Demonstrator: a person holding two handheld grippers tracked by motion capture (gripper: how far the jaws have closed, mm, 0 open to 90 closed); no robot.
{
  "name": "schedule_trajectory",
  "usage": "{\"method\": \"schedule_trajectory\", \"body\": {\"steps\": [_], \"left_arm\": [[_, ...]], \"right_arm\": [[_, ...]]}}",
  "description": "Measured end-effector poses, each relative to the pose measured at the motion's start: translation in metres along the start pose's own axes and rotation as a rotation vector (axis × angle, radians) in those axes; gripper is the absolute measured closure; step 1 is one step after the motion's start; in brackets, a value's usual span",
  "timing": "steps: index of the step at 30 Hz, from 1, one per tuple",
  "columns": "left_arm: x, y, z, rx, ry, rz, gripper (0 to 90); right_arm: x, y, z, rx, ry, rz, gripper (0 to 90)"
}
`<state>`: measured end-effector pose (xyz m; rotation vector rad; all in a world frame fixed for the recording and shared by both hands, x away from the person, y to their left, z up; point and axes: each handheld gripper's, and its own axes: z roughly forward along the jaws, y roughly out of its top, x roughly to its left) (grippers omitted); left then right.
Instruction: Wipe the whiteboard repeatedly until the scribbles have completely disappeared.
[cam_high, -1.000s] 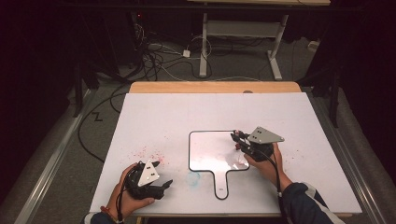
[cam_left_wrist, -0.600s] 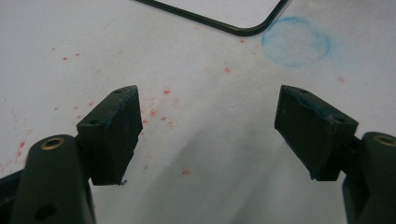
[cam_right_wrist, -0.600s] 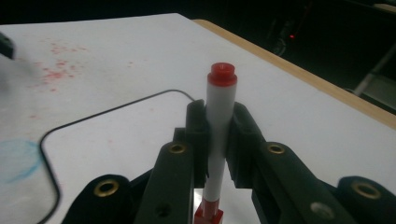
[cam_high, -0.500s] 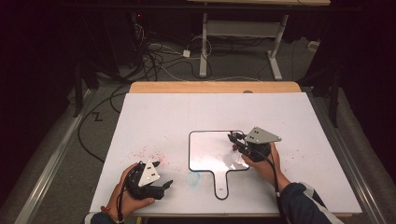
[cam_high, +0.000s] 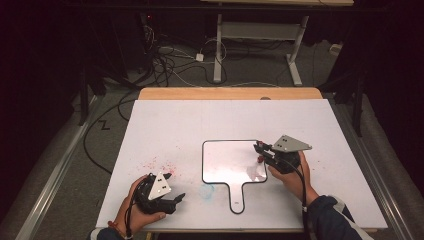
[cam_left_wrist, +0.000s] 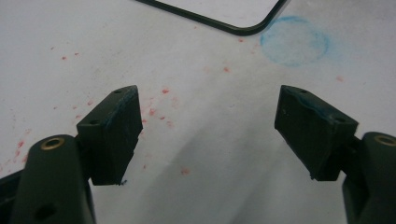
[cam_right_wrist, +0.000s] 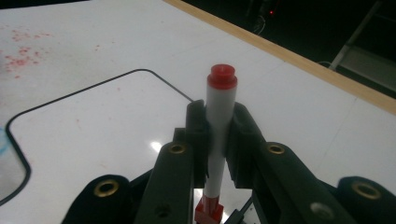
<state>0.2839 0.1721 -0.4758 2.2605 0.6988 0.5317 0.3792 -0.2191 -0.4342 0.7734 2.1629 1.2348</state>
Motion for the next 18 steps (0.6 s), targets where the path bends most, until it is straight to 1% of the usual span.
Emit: {"method": "schedule_trajectory", "body": {"steps": [2, 4, 7, 10, 13, 14, 15, 16, 17, 18], "left_arm": [[0.000, 0.000, 0.000, -0.003, -0.001, -0.002, 22.1], [0.000, 0.000, 0.000, -0.003, 0.000, -0.002, 22.1], [0.000, 0.000, -0.001, -0.003, 0.000, 0.001, 22.1], [0.000, 0.000, -0.001, -0.006, 0.000, -0.001, 22.1], [0.000, 0.000, -0.001, -0.007, -0.002, -0.001, 22.1], [-0.001, 0.000, -0.001, -0.007, -0.001, -0.001, 22.1], [-0.001, 0.000, -0.001, -0.005, -0.001, -0.001, 22.1], [-0.001, 0.000, -0.001, -0.005, -0.002, -0.001, 22.1], [-0.001, 0.000, -0.001, -0.006, -0.001, -0.001, 22.1], [-0.001, 0.000, -0.001, -0.007, -0.001, -0.002, 22.1]], "right_arm": [[0.002, -0.001, -0.002, -0.006, 0.030, 0.026, 81.5], [0.009, -0.001, -0.004, -0.012, 0.060, 0.033, 81.4], [0.024, 0.000, -0.006, -0.015, 0.111, 0.015, 81.4], [0.039, 0.001, -0.006, -0.026, 0.161, 0.011, 81.4], [0.050, 0.003, -0.006, -0.028, 0.178, -0.025, 81.4], [0.051, 0.003, -0.007, -0.026, 0.170, -0.042, 81.5], [0.051, 0.003, -0.007, -0.024, 0.172, -0.044, 81.5], [0.049, 0.002, -0.008, -0.023, 0.167, -0.039, 81.5], [0.048, 0.002, -0.009, -0.019, 0.150, -0.041, 81.5], [0.047, 0.002, -0.010, -0.013, 0.131, -0.058, 81.5]]}}
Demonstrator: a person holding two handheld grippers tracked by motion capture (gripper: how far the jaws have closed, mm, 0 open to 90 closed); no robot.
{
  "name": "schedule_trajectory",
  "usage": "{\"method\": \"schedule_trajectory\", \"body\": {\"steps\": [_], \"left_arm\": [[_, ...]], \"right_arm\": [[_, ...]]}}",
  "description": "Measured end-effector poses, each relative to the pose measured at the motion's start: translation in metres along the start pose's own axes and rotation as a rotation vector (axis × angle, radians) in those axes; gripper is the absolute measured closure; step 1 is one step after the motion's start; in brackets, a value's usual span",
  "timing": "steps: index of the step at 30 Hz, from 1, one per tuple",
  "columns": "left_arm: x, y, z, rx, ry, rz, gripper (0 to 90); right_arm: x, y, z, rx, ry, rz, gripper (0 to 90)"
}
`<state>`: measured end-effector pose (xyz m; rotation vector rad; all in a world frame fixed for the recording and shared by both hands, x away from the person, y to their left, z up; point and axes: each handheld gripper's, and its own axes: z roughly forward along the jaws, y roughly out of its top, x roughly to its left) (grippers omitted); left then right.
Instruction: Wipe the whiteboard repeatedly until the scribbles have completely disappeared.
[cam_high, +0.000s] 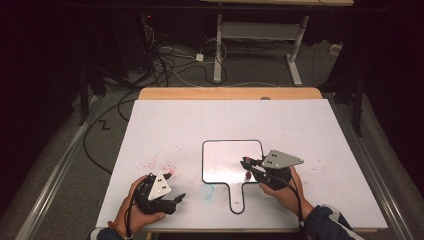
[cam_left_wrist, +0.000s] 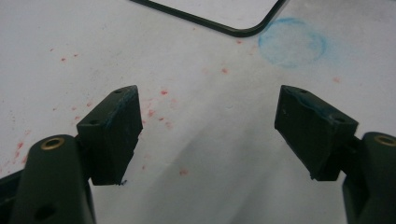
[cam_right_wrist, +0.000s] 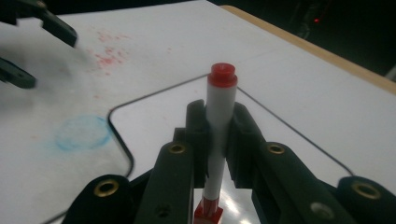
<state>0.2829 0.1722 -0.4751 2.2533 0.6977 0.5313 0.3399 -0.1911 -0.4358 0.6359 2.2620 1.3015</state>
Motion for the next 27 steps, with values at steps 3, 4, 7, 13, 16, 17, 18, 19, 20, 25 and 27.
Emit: {"method": "schedule_trajectory", "body": {"steps": [3, 4, 7, 13, 16, 17, 18, 19, 20, 25, 27], "left_arm": [[0.000, 0.000, 0.000, 0.000, 0.000, -0.002, 22.1], [0.000, 0.000, 0.000, 0.000, 0.000, -0.002, 22.1], [0.000, 0.000, 0.000, -0.001, 0.001, -0.002, 22.0], [0.000, 0.001, 0.000, -0.005, 0.000, 0.003, 22.1], [0.000, 0.001, 0.000, -0.004, 0.000, 0.003, 22.1], [0.000, 0.001, 0.000, -0.005, -0.001, 0.003, 22.1], [0.000, 0.001, -0.001, -0.005, 0.000, 0.002, 22.1], [0.000, 0.001, -0.001, -0.005, 0.001, 0.002, 22.0], [0.000, 0.001, -0.001, -0.004, 0.001, 0.001, 22.1], [0.000, 0.000, -0.001, -0.005, 0.001, 0.001, 22.1], [0.000, 0.000, -0.001, -0.003, 0.002, 0.002, 22.1]], "right_arm": [[-0.007, -0.003, -0.007, 0.015, -0.042, 0.001, 81.5], [-0.009, -0.005, -0.009, 0.020, -0.059, -0.009, 81.5], [-0.015, -0.009, -0.016, 0.021, -0.076, 0.005, 81.5], [-0.009, -0.010, -0.015, -0.007, -0.037, 0.027, 81.4], [-0.003, -0.010, -0.014, -0.025, -0.004, 0.033, 81.4], [-0.002, -0.011, -0.014, -0.029, 0.000, 0.031, 81.4], [-0.001, -0.010, -0.014, -0.028, -0.004, 0.025, 81.4], [-0.001, -0.010, -0.014, -0.025, -0.005, 0.021, 81.4], [-0.002, -0.010, -0.015, -0.022, -0.012, 0.022, 81.5], [-0.005, -0.013, -0.023, 0.006, -0.069, -0.003, 81.5], [-0.009, -0.015, -0.028, 0.015, -0.095, -0.014, 81.5]]}}
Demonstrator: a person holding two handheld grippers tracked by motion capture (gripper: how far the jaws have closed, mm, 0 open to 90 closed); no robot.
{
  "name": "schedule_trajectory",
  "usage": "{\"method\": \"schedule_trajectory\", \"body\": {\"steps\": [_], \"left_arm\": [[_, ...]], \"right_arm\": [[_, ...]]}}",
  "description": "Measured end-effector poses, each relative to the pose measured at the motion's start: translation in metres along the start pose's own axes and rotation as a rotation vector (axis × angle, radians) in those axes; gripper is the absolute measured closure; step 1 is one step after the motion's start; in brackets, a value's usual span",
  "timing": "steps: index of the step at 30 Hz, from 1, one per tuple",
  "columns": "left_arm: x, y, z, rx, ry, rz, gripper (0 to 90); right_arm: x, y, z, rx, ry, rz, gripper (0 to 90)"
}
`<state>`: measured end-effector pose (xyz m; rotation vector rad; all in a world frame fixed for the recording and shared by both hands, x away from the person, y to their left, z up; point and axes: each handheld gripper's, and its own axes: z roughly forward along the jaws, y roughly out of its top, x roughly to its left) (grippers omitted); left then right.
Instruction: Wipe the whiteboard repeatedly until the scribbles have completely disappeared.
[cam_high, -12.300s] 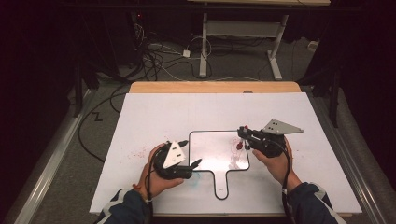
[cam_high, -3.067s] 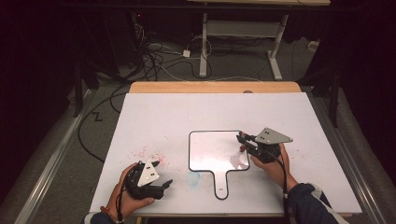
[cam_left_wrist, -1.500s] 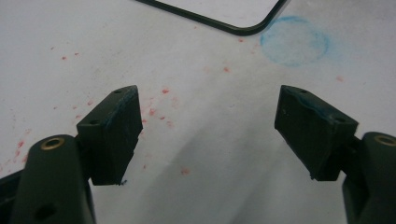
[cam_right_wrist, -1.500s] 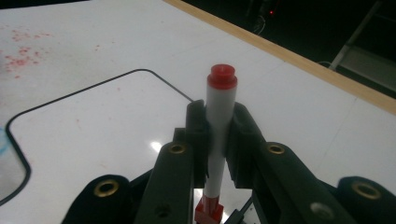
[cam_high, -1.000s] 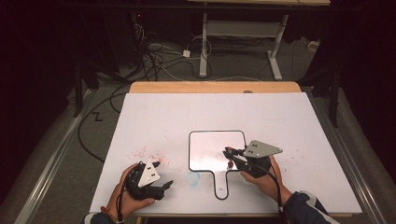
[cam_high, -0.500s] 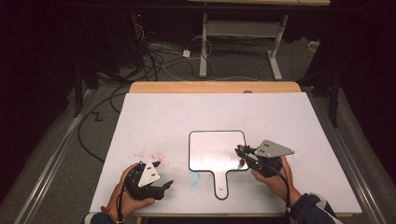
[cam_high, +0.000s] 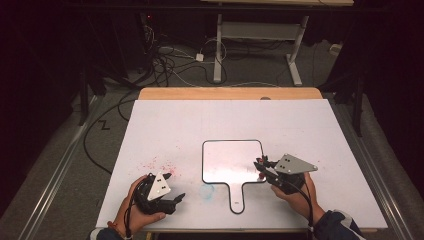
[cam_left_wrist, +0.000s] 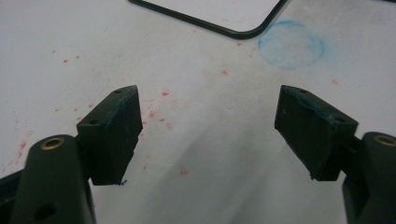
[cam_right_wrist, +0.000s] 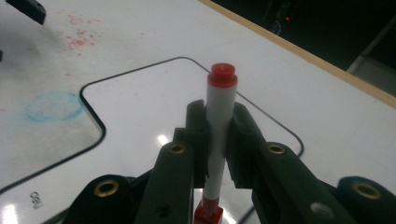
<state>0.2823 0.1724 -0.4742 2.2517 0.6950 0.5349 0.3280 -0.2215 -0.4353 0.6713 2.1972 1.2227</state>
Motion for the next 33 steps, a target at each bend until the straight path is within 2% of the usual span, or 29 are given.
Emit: {"method": "schedule_trajectory", "body": {"steps": [1, 6, 10, 14, 18, 21, 25, 29, 33], "left_arm": [[0.000, 0.000, 0.000, 0.000, -0.001, 0.001, 22.1], [0.000, 0.001, 0.000, -0.002, 0.000, 0.002, 22.1], [0.000, 0.002, 0.001, -0.002, -0.002, 0.005, 22.1], [-0.001, 0.002, 0.002, -0.001, -0.003, 0.007, 22.2], [-0.001, 0.002, 0.001, 0.000, -0.005, 0.007, 22.2], [-0.001, 0.001, 0.001, 0.000, -0.005, 0.006, 22.3], [-0.001, 0.001, 0.000, -0.002, -0.004, 0.003, 22.2], [-0.001, 0.001, 0.000, -0.002, -0.003, 0.005, 22.2], [-0.001, 0.002, 0.001, -0.002, -0.005, 0.006, 22.2]], "right_arm": [[-0.003, -0.002, -0.002, -0.001, -0.002, 0.012, 81.5], [-0.005, -0.004, -0.004, -0.007, -0.012, 0.012, 81.5], [0.001, -0.002, 0.002, -0.033, 0.034, 0.018, 81.5], [0.008, 0.002, 0.010, -0.055, 0.078, 0.045, 81.4], [0.017, 0.006, 0.015, -0.060, 0.100, 0.021, 81.4], [0.015, 0.006, 0.014, -0.056, 0.096, 0.020, 81.5], [0.008, 0.003, 0.008, -0.026, 0.023, -0.021, 81.5], [-0.005, -0.003, 0.000, -0.006, -0.030, 0.001, 81.5], [-0.003, -0.003, 0.000, -0.012, -0.019, 0.008, 81.5]]}}
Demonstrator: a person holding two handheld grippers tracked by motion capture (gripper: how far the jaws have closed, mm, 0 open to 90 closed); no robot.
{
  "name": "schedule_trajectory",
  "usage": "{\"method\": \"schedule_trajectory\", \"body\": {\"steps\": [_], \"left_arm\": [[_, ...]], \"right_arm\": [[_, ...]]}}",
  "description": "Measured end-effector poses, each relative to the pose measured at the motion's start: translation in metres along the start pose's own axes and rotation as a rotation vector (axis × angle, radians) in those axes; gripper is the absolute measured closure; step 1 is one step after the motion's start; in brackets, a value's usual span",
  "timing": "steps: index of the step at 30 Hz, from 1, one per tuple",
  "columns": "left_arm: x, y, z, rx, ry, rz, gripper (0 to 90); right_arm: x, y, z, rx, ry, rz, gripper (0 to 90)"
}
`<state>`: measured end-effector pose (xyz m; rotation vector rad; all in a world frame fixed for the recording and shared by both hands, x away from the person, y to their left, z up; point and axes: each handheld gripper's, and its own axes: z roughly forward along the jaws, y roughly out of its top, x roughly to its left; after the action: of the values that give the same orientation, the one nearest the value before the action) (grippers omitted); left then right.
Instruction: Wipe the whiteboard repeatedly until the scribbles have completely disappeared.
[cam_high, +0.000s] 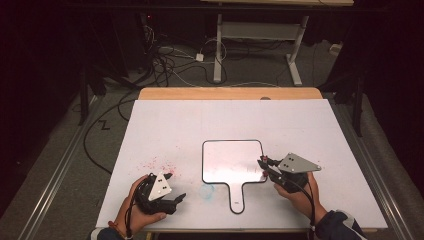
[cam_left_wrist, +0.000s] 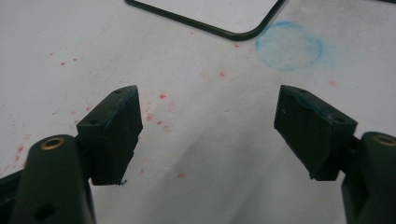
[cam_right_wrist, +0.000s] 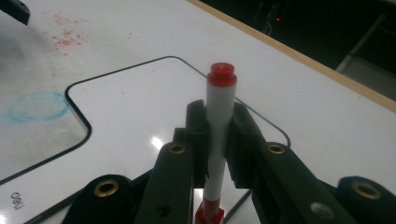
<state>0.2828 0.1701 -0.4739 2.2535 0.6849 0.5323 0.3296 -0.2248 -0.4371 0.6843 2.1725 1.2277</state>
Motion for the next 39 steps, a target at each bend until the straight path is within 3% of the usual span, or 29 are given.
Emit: {"method": "schedule_trajectory", "body": {"steps": [1, 4, 6, 10, 14, 21, 24, 27, 30, 32, 35, 39], "left_arm": [[0.000, 0.000, 0.000, 0.000, 0.000, 0.000, 22.3], [0.000, 0.000, 0.000, 0.000, -0.001, 0.003, 22.3], [0.000, 0.000, -0.001, -0.002, -0.002, 0.000, 22.3], [0.000, -0.001, -0.001, -0.002, -0.002, 0.000, 22.2], [0.000, 0.000, 0.000, -0.003, -0.002, 0.000, 22.3], [-0.001, 0.001, 0.002, 0.000, -0.006, 0.004, 22.3], [0.000, 0.000, 0.001, -0.002, -0.007, 0.003, 22.3], [0.000, -0.001, 0.001, 0.001, -0.007, -0.001, 22.3], [0.000, -0.002, 0.000, -0.001, -0.006, -0.001, 22.3], [0.000, -0.002, 0.000, -0.001, -0.005, -0.005, 22.3], [-0.001, -0.001, 0.001, 0.003, -0.006, -0.001, 22.3], [-0.001, 0.000, 0.001, 0.004, -0.007, 0.000, 22.3]], "right_arm": [[0.002, 0.000, 0.001, -0.010, 0.023, 0.012, 81.4], [0.010, 0.003, 0.002, -0.008, 0.040, -0.012, 81.4], [0.011, 0.003, 0.001, -0.003, 0.037, -0.026, 81.5], [0.000, 0.000, -0.002, 0.016, -0.011, -0.011, 81.5], [0.000, 0.000, 0.000, 0.003, -0.004, -0.016, 81.4], [0.008, 0.007, 0.020, -0.049, 0.067, 0.013, 81.5], [0.017, 0.013, 0.028, -0.055, 0.099, -0.006, 81.5], [0.017, 0.015, 0.033, -0.048, 0.075, -0.049, 81.5], [0.003, 0.013, 0.032, -0.025, 0.007, -0.046, 81.5], [-0.009, 0.010, 0.030, -0.023, -0.013, -0.005, 81.5], [-0.014, 0.008, 0.028, -0.027, 0.002, 0.018, 81.4], [-0.003, 0.008, 0.023, -0.037, 0.084, 0.010, 81.4]]}}
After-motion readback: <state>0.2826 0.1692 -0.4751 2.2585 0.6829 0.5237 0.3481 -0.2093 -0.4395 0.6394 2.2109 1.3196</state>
